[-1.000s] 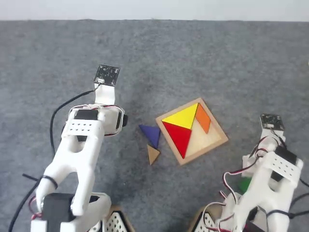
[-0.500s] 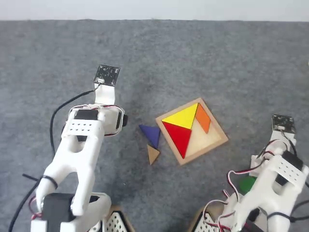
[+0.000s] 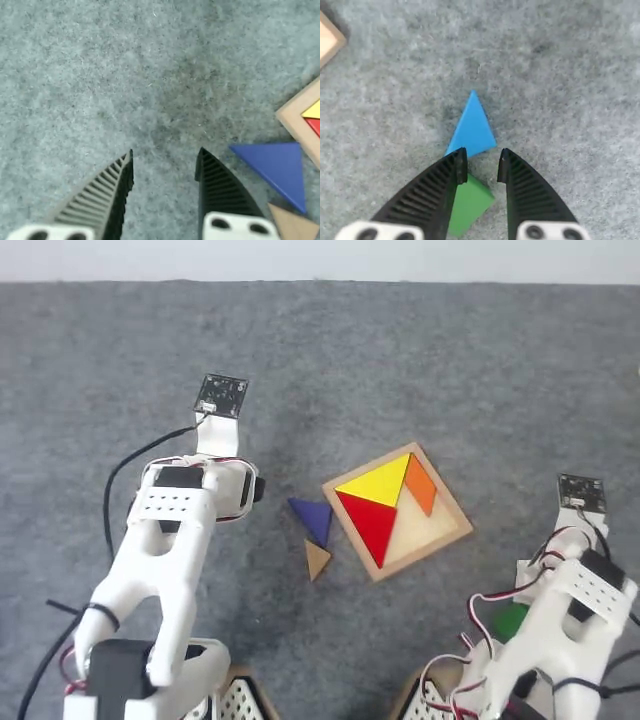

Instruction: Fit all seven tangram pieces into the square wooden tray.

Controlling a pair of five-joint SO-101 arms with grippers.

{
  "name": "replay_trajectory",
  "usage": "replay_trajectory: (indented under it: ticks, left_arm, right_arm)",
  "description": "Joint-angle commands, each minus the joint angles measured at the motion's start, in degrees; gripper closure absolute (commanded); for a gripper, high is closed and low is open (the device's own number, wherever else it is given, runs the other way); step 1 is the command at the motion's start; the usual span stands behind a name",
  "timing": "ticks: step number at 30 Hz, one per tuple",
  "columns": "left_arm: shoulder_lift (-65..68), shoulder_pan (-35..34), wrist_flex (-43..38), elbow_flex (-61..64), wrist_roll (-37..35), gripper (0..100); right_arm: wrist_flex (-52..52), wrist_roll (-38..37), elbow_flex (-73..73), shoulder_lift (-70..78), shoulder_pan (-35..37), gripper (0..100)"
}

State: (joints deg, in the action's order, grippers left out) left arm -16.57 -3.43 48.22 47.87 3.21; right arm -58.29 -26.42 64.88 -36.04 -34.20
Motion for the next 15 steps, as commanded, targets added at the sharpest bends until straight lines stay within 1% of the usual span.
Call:
replay_trajectory:
  ticks: [1, 3, 6, 10, 12, 15]
  left_arm:
    - [-2.64, 0.35, -1.14, -0.13, 0.62, 80]
    - [-2.64, 0.35, -1.14, -0.13, 0.62, 80]
    - [-2.64, 0.35, -1.14, -0.13, 0.62, 80]
    - [-2.64, 0.53, -1.05, -0.13, 0.62, 80]
    - [-2.55, 2.55, 0.0, -0.22, 0.53, 80]
    - [-2.55, 8.62, 4.22, -0.66, 0.44, 80]
  right_arm:
    - [-5.14, -2.99, -1.32, -2.42, 1.89, 88.2]
    - [-8.75, -5.36, -1.32, -3.47, 3.12, 88.2]
    - [-9.89, -5.54, -1.32, -6.64, 3.47, 88.2]
    - [-11.38, -5.54, -1.23, -8.4, 6.64, 88.2]
    - [-10.51, -3.69, -1.32, -7.78, 7.6, 88.2]
    - [-9.01, -0.79, -2.37, -5.76, 9.1, 88.2]
